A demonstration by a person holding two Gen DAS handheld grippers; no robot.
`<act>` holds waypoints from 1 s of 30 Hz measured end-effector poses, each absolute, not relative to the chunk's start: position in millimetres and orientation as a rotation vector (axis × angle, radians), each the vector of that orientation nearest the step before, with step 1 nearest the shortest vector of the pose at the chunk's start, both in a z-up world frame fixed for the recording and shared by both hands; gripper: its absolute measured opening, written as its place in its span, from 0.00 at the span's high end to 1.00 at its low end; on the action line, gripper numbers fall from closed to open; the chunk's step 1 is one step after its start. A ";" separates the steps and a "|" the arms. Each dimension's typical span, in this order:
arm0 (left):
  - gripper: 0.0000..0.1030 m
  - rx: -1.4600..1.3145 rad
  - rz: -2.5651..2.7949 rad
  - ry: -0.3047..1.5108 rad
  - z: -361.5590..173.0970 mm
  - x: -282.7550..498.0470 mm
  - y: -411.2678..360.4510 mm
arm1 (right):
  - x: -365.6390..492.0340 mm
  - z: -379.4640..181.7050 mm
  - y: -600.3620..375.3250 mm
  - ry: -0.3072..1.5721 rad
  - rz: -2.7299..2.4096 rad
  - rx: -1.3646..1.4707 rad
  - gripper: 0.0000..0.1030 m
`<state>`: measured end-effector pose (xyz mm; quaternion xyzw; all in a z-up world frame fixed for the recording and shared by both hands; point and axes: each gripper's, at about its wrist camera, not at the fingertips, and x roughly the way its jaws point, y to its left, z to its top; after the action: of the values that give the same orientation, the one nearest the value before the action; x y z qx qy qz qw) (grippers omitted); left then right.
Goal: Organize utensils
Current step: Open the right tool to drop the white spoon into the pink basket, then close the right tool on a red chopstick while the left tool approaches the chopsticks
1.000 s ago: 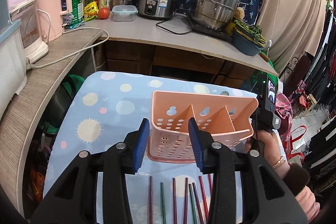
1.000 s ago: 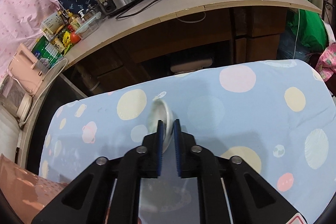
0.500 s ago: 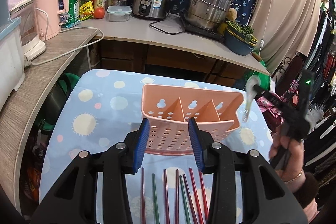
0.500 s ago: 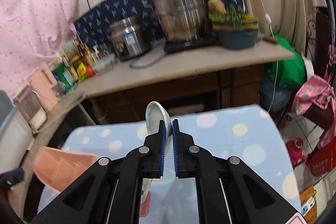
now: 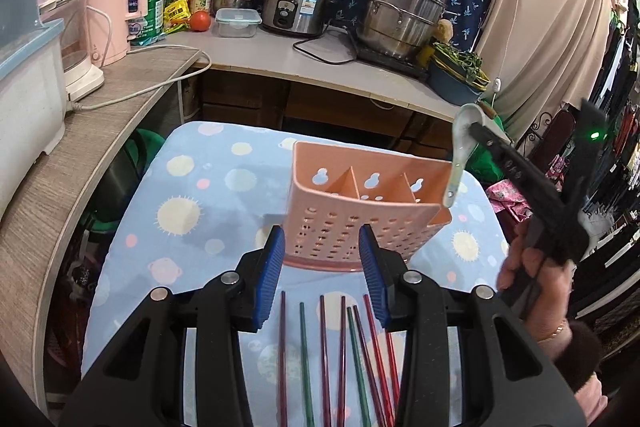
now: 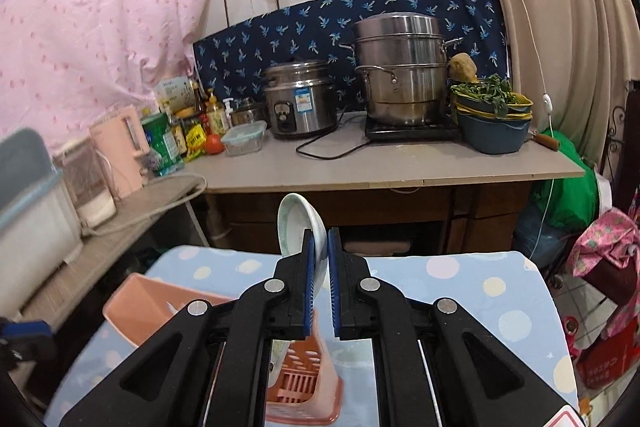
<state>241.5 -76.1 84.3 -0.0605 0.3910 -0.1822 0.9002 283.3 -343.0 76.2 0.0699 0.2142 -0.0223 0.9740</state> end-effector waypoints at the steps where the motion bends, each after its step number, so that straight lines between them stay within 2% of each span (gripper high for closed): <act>1: 0.64 -0.124 -0.374 0.811 83.1 239.7 -73.5 | 282.8 72.5 -340.6 0.428 -0.043 0.132 0.93; 9: 0.64 -0.135 -0.366 0.835 73.7 237.9 -63.3 | 271.3 49.6 -320.8 0.450 0.005 0.099 0.92; 16: 0.64 -0.128 -0.359 0.835 71.7 234.1 -61.0 | 238.9 66.1 -327.1 0.474 0.009 0.201 0.89; 23: 0.64 -0.117 -0.353 0.867 60.7 215.5 -50.4 | 185.1 78.2 -322.5 0.575 0.008 0.259 0.80; 30: 0.63 -0.051 -0.342 0.906 41.5 176.5 -34.8 | 111.8 48.4 -295.2 0.733 0.018 0.264 0.79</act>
<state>176.5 -34.8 41.5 -0.0246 0.4356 -0.1646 0.8846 111.8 -295.2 48.4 0.1287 0.3572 0.0086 0.9251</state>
